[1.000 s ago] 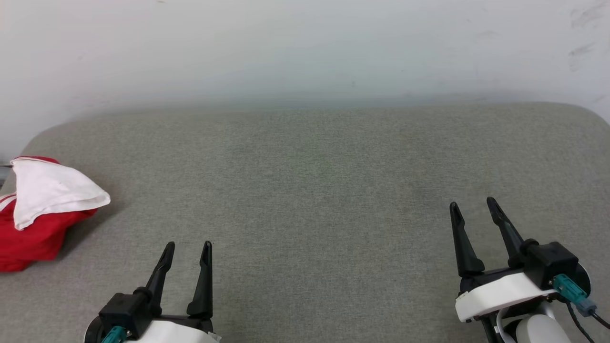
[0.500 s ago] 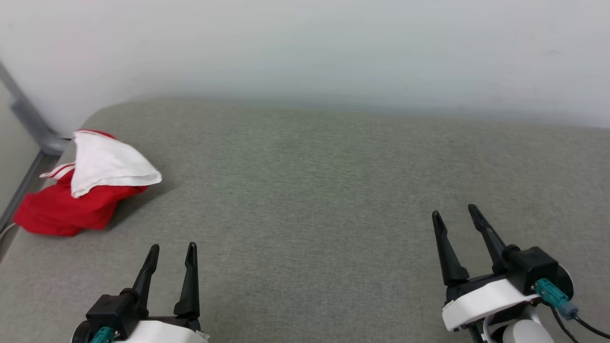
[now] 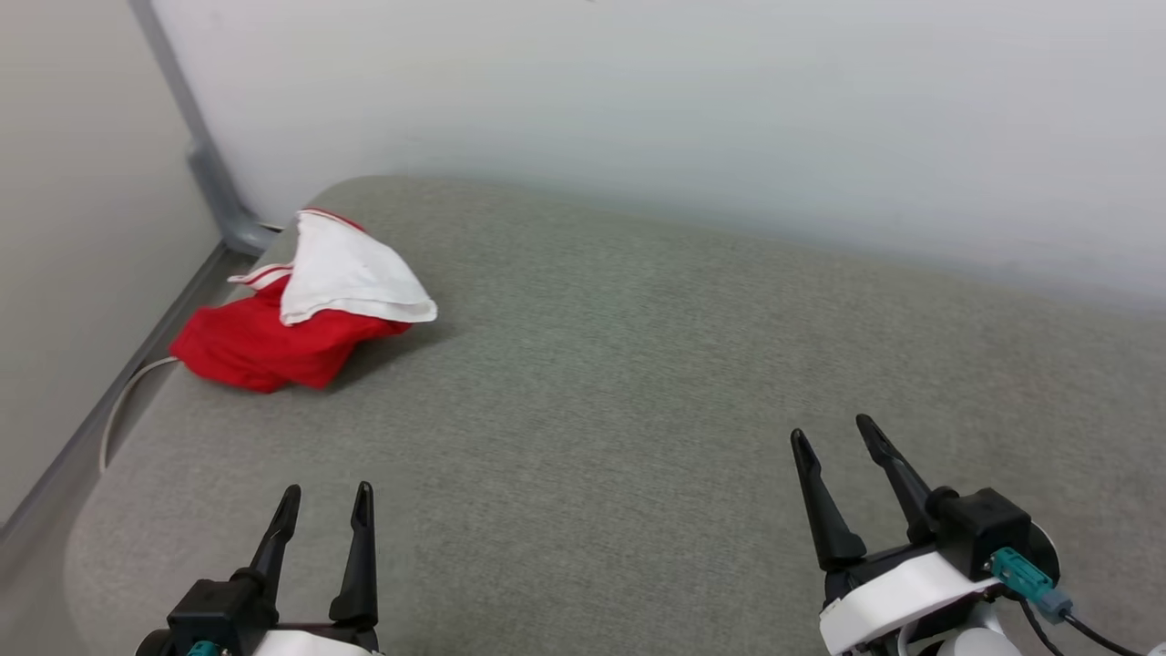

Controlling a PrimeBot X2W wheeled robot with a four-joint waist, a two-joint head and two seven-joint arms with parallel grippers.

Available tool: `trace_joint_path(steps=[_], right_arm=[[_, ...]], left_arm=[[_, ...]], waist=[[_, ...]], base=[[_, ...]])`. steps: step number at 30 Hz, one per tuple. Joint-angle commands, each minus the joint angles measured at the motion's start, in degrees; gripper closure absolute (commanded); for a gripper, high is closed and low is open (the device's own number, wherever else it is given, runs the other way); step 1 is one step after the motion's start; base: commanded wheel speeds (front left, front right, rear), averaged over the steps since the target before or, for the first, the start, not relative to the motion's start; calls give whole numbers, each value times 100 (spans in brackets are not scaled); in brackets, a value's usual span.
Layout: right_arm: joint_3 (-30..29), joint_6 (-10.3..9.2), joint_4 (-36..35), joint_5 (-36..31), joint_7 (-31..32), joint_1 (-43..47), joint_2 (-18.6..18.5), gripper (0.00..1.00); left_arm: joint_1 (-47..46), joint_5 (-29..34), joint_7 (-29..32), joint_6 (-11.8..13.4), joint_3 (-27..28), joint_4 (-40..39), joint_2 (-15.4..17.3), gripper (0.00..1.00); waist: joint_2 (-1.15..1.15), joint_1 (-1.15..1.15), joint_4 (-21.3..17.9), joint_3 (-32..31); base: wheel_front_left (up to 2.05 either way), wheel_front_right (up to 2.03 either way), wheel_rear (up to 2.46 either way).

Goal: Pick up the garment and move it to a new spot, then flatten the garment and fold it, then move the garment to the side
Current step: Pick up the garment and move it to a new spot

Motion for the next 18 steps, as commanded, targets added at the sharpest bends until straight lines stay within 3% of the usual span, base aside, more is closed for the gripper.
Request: trace_joint_path(steps=[1,10,18], right_arm=[[50,-4,8,52,-13,83,-5,0],[109,-4,21,141,-13,142,-6,0],[133,-4,-3,139,-14,92,-5,0]], left_arm=[[61,13,-16,-13,15,-22,31,0],[186,106,-16,-13,-73,-157,90,0],[226,-135,-16,-13,-71,-126,83,0]], waist=[[0,0,191,-81],[0,0,566,-213],[0,0,607,-153]], base=[[0,0,0],[0,0,0],[0,0,0]])
